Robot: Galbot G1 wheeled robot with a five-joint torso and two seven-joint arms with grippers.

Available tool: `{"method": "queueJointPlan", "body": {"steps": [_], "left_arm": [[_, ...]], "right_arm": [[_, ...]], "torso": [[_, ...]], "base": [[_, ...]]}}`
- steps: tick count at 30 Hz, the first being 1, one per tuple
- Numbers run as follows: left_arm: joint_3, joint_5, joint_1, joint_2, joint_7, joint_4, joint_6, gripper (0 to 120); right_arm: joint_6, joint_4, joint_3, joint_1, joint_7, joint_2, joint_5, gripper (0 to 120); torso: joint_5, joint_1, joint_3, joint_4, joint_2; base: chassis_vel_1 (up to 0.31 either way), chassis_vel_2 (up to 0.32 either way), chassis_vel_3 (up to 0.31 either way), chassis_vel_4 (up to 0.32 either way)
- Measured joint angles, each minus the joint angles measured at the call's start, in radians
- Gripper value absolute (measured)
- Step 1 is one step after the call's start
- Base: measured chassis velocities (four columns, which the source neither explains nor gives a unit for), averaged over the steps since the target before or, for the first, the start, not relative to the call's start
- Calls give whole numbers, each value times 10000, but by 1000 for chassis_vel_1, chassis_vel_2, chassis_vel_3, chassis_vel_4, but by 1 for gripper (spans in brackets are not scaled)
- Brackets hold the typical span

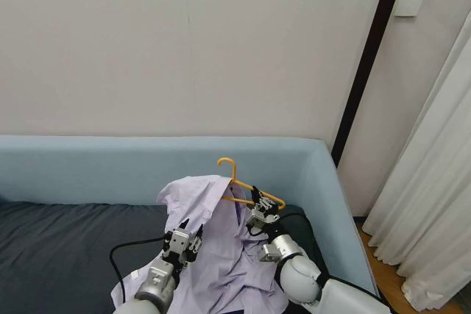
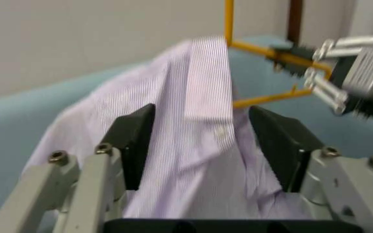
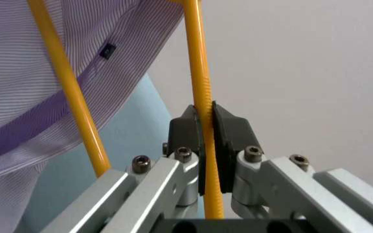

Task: Pick up the clothes from the sofa and hang them on the clothes hanger.

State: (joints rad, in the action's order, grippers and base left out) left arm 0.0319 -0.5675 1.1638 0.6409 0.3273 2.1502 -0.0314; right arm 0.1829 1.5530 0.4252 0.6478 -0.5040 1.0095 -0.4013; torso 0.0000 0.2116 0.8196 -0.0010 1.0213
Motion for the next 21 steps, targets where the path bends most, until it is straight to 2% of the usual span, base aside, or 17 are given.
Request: {"method": "queueJointPlan", "body": {"steps": [3, 5, 7, 9, 10, 11, 12, 13, 14, 16, 17, 19, 21], "left_arm": [[170, -1051, -1142, -1177, -1397, -357, 844, 78], [161, -1387, -1503, -1425, -1749, -521, 935, 81], [-134, -2377, -2773, -2038, -2878, -1117, 918, 91], [-421, -2934, -3701, -2277, -3536, -1528, 782, 95], [-421, -2934, -3701, -2277, -3536, -1528, 782, 95], [-663, -3251, -4398, -2336, -3931, -1848, 726, 98], [-1336, -3640, -5778, -2339, -4912, -2553, 697, 100], [-2552, -3871, -7446, -2196, -6282, -3594, 954, 100], [-2552, -3871, -7446, -2196, -6282, -3594, 954, 100], [-4230, -3899, -9776, -1651, -8929, -5458, 1404, 100], [-4765, -3909, -10562, -1382, -9852, -6063, 1459, 100], [-5591, -4110, -11576, -861, -11046, -6977, 1343, 100], [-5854, -4129, -11815, -668, -11359, -7287, 1267, 100]], "right_arm": [[-331, 28, -335, 191, 28, -145, -358, 4], [-412, 53, -416, 245, 35, -186, -453, 4], [-667, 83, -643, 398, 61, -310, -724, 4], [-895, 61, -754, 488, 60, -366, -907, 4], [-895, 61, -754, 488, 60, -366, -907, 4], [-1048, 38, -831, 557, 55, -380, -1027, 4], [-1193, 24, -989, 683, 41, -394, -1151, 4], [-1196, 72, -1125, 794, 19, -430, -1174, 4], [-1196, 72, -1125, 794, 19, -430, -1174, 4], [-1169, 218, -1242, 937, 1, -571, -1184, 4], [-1141, 293, -1287, 999, -2, -642, -1172, 4], [-1109, 448, -1426, 1149, -9, -777, -1143, 4], [-1109, 500, -1480, 1198, -10, -835, -1138, 4]], "torso": [[-3, 1, 1, -4, 0], [-2, 1, 1, -4, -1], [-8, 1, 2, -1, -1], [-5, 1, 2, -2, -1], [-5, 1, 2, -2, -1], [-5, 2, 2, 0, -1], [2, 1, 1, 0, -1], [2, 1, 1, 0, -1], [2, 1, 1, 0, -1], [-9, 3, 4, -4, -2], [-3, 4, 4, -5, -2], [4, 4, 3, -5, -2], [-1, 3, 3, -5, -2]], "base": [[0, 0, 0, 0], [0, 0, 0, 0], [0, 0, 0, 0], [0, 0, 0, 0], [0, 0, 0, 0], [0, 0, 0, 0], [0, 0, 0, 0], [0, 0, 0, 0], [0, 0, 0, 0], [0, 0, 0, 0], [0, 0, 0, 0], [0, 0, 0, 0], [0, 0, 0, 0]]}}
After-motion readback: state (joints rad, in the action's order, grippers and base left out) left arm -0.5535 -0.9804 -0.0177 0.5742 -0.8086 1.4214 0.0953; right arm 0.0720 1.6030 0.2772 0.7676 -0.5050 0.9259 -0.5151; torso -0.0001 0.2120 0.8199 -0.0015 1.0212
